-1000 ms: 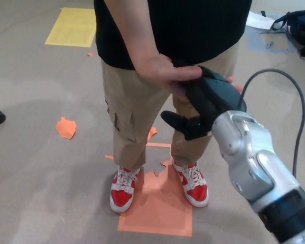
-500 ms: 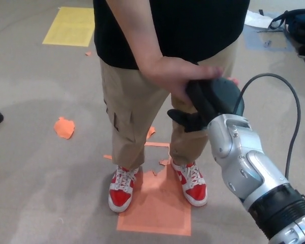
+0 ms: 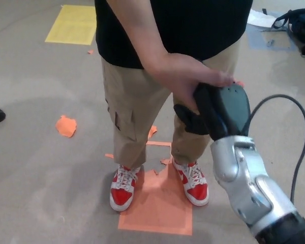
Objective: The robot extends its right arm to grab a person's hand and shakes it
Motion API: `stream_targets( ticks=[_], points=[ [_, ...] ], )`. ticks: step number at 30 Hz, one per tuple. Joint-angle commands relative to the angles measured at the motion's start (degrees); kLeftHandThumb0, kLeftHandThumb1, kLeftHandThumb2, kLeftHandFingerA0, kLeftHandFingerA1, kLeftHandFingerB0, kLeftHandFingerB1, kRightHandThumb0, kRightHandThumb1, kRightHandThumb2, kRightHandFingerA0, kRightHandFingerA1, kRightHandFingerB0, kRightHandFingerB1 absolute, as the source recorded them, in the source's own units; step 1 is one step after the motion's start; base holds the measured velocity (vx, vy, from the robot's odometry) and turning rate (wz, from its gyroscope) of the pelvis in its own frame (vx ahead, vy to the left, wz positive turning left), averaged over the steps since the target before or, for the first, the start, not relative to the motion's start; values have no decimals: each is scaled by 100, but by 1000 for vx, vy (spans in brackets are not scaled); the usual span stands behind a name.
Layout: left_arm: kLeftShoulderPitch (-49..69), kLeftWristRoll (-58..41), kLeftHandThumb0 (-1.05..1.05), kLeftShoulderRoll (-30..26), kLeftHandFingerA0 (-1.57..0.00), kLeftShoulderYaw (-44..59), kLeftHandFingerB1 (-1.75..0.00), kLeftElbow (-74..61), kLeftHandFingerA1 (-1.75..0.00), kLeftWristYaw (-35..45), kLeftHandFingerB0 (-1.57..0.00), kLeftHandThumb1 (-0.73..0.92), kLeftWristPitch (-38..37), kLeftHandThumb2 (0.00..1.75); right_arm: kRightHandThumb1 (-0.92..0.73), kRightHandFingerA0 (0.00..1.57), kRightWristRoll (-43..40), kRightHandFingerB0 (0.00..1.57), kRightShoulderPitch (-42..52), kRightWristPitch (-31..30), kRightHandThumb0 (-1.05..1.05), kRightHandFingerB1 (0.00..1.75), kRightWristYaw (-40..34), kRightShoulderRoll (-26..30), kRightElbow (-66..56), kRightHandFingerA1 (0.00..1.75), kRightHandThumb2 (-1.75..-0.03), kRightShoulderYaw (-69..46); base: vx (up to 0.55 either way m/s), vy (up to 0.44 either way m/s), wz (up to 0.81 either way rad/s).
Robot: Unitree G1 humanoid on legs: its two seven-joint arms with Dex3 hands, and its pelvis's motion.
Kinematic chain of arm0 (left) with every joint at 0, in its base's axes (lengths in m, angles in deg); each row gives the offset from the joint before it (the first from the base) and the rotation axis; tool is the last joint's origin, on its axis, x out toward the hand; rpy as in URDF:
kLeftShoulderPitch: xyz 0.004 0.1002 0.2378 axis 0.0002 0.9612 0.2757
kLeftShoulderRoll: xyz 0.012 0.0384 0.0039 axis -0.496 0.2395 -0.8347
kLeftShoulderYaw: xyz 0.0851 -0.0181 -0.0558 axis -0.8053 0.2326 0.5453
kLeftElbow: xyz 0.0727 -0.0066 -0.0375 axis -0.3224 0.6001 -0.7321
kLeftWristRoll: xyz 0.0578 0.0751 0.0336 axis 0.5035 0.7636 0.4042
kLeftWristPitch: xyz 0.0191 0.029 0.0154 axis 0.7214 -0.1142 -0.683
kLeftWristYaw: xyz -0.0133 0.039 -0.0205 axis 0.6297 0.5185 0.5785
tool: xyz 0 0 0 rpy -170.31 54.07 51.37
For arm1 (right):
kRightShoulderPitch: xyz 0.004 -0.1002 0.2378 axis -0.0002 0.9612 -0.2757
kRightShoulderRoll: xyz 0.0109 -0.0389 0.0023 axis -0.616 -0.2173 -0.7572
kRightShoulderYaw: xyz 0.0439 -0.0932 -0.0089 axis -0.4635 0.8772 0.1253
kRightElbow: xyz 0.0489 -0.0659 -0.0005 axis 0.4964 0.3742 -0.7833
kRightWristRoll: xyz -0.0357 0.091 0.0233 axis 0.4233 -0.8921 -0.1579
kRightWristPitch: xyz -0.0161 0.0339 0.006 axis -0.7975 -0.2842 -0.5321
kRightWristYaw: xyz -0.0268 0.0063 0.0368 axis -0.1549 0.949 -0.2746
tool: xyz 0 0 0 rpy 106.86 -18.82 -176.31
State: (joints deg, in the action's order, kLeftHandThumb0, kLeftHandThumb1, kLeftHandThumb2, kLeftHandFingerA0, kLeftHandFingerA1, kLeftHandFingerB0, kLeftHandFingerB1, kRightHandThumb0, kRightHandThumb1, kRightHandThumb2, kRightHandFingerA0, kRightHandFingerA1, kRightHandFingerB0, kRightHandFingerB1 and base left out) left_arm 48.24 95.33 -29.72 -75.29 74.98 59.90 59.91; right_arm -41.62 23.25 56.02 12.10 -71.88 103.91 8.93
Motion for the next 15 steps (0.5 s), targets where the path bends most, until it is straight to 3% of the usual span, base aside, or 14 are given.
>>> stream_targets(
  ticks=[1,3,4,5,6,10,13,15],
  points=[
    [-68,-15,-77,-110,-25,58,-31,28,-35,77,-20,92,-105,72,-59,53,468,44,1104,-95,-25,36,68,54,-2612,41,-58,216,0,0,0],
    [-210,-3,-79,-131,-24,49,-32,33,-35,129,-19,92,5,74,-61,52,478,42,1248,-113,-27,35,288,9,-3271,40,-58,281,0,0,0],
    [-207,-16,-36,-133,-1,55,-47,29,-47,204,-1,54,-84,112,-60,55,595,44,1533,-97,-30,36,493,67,-4005,42,-58,355,0,0,0],
    [-223,-65,-36,-119,0,97,-47,38,-47,285,0,54,-143,112,-61,54,676,45,1697,-127,-31,37,712,133,-4518,42,-58,368,0,0,0],
    [-238,-97,-80,-103,-23,133,-31,47,-35,271,-17,92,-136,71,-60,52,661,48,1717,-124,-31,39,814,175,-4676,41,-58,338,0,0,0],
    [-301,95,-84,-127,-26,-24,-34,53,-37,112,-20,92,-128,75,-58,51,486,47,1591,-272,-28,39,1086,184,-4715,41,-57,212,0,0,0],
    [-334,-21,-78,-113,-29,87,-33,39,-36,75,-23,92,-61,71,-57,49,255,45,917,-893,-29,39,1502,195,-3484,41,-57,-35,0,0,0],
    [-312,-24,-77,-100,-28,97,-34,34,-37,46,-23,92,-75,72,-57,49,147,45,690,-956,-28,39,1500,222,-2903,42,-57,-111,0,0,0]
  ],
)
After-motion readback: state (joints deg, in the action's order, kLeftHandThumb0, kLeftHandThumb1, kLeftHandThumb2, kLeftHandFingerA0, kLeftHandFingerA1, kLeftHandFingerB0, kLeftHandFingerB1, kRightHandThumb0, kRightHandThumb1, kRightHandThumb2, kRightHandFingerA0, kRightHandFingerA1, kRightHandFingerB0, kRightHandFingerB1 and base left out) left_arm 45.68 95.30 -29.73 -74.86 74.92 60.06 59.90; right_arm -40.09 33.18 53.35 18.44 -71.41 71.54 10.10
